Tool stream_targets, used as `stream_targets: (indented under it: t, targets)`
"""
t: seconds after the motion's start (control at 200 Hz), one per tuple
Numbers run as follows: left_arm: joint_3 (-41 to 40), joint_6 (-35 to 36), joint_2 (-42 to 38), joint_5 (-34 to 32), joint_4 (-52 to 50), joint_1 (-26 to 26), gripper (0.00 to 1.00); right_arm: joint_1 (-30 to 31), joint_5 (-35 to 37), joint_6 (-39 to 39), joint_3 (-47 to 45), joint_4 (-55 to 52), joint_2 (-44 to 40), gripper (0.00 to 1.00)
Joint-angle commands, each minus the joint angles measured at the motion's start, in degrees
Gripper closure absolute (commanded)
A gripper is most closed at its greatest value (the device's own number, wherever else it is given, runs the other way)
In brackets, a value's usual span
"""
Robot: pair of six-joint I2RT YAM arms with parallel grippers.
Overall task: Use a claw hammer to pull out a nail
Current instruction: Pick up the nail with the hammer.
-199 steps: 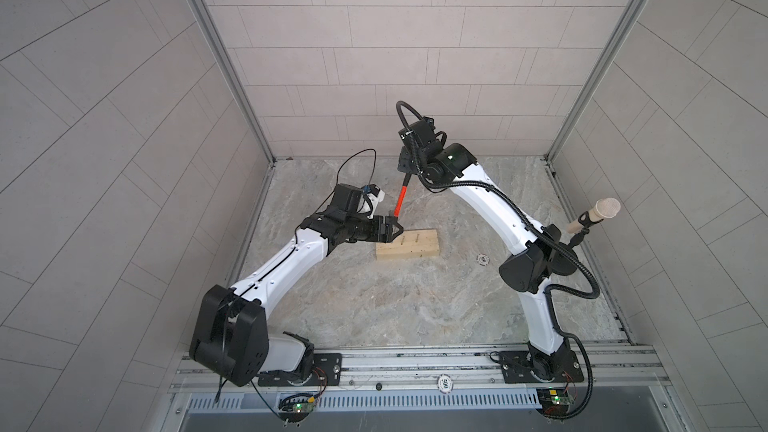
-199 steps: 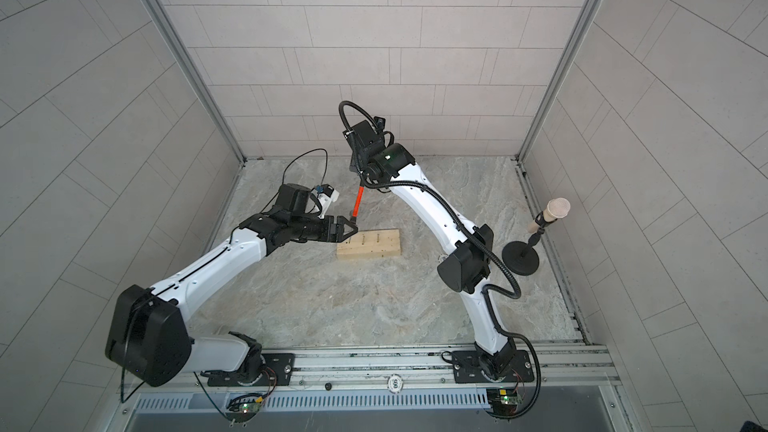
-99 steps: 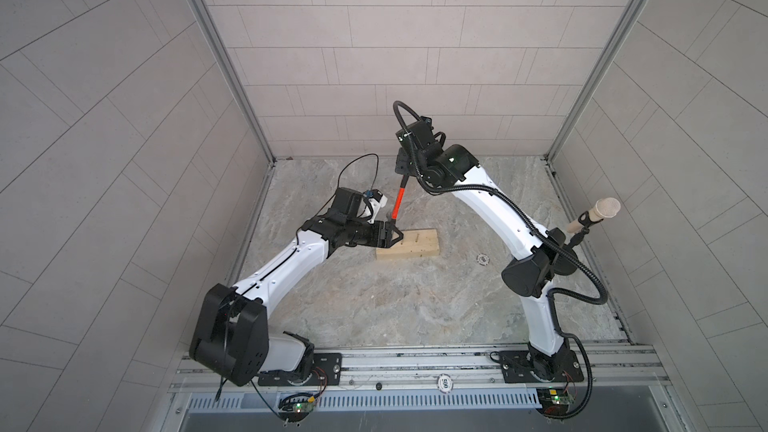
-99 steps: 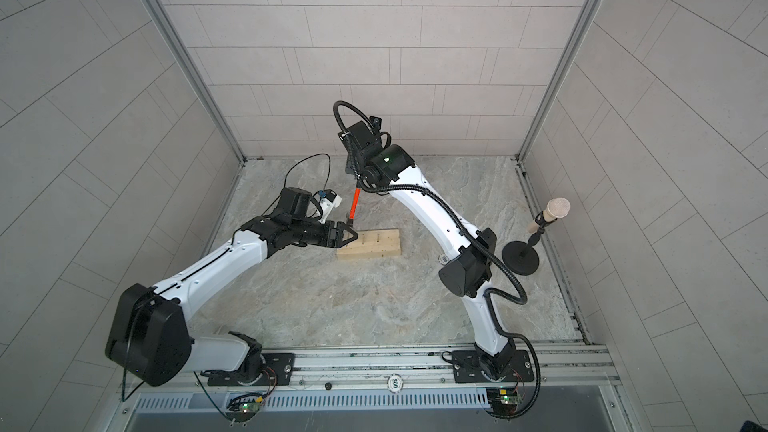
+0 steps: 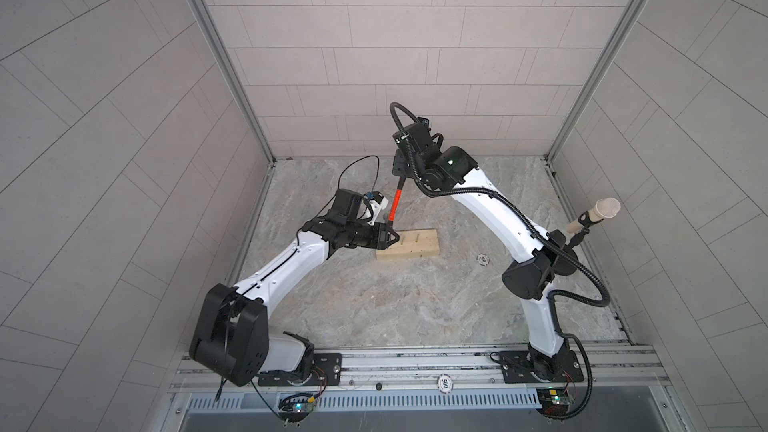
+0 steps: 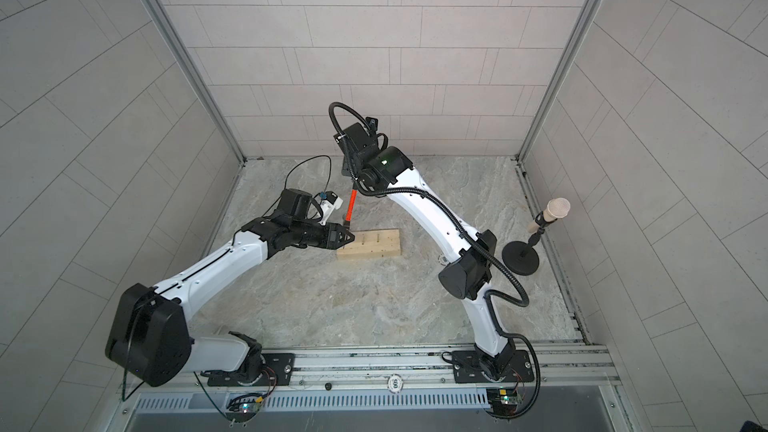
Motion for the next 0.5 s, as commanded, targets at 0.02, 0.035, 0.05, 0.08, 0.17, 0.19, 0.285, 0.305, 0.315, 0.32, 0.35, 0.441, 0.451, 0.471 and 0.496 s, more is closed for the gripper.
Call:
stream_targets:
  t: [0.02, 0.035, 0.05, 0.08, 0.17, 0.19, 0.285, 0.305, 0.315, 0.32, 0.35, 0.441, 0.451, 0.471, 0.496]
  targets:
    - [0.0, 0.9, -0.7, -0.9, 0.0, 0.1, 0.69, 0.4, 2.0, 1.9, 0.8, 3.0, -3.9, 1.00]
    - [0.0, 1.0, -0.8, -1.0, -0.1, 0.1, 0.70, 0.4, 2.0, 1.8, 0.8, 3.0, -3.8, 1.00]
    - [0.0, 1.0, -0.8, -1.1, -0.1, 0.1, 0.71, 0.4, 2.0, 1.8, 0.8, 2.9, -3.8, 1.00]
    - [0.0, 1.0, -0.7, -1.3, -0.1, 0.1, 0.73, 0.5, 2.1, 1.8, 0.8, 2.9, -3.8, 1.00]
    - [-0.1, 1.1, -0.8, -1.5, -0.1, 0.0, 0.78, 0.5, 2.3, 2.0, 0.8, 2.8, -3.6, 1.00]
    - [0.0, 1.2, -0.9, -1.6, -0.2, 0.1, 0.79, 0.4, 2.4, 2.0, 0.8, 2.8, -3.6, 1.00]
    - [-0.2, 1.3, -0.8, -1.8, -0.2, 0.1, 0.85, 0.4, 2.6, 2.1, 0.8, 3.0, -3.5, 1.00]
    - [-0.2, 1.3, -0.8, -1.7, -0.2, 0.0, 0.86, 0.4, 2.6, 2.1, 0.8, 3.0, -3.5, 1.00]
    - [-0.2, 1.3, -0.8, -1.7, -0.1, 0.1, 0.87, 0.4, 2.7, 2.0, 0.8, 3.0, -3.4, 1.00]
    - [-0.3, 1.3, -0.8, -1.7, -0.1, 0.1, 0.88, 0.4, 2.7, 2.0, 0.8, 3.0, -3.4, 1.00]
    - [-0.4, 1.3, -0.8, -1.8, 0.0, 0.0, 0.90, 0.5, 2.7, 2.0, 0.7, 3.0, -3.4, 1.00]
    - [-0.7, 1.2, -0.8, -1.7, 0.2, 0.0, 0.92, 0.5, 3.0, 1.5, 0.6, 3.1, -3.2, 1.00]
    - [-0.7, 1.1, -0.8, -1.7, 0.3, 0.1, 0.92, 0.4, 3.0, 1.5, 0.5, 3.1, -3.1, 1.00]
    - [-0.8, 1.1, -0.9, -1.6, 0.3, 0.0, 0.92, 0.5, 3.0, 1.5, 0.5, 3.0, -3.1, 1.00]
    - [-0.8, 1.1, -1.0, -1.6, 0.4, 0.0, 0.93, 0.4, 3.1, 1.5, 0.3, 3.0, -3.1, 1.00]
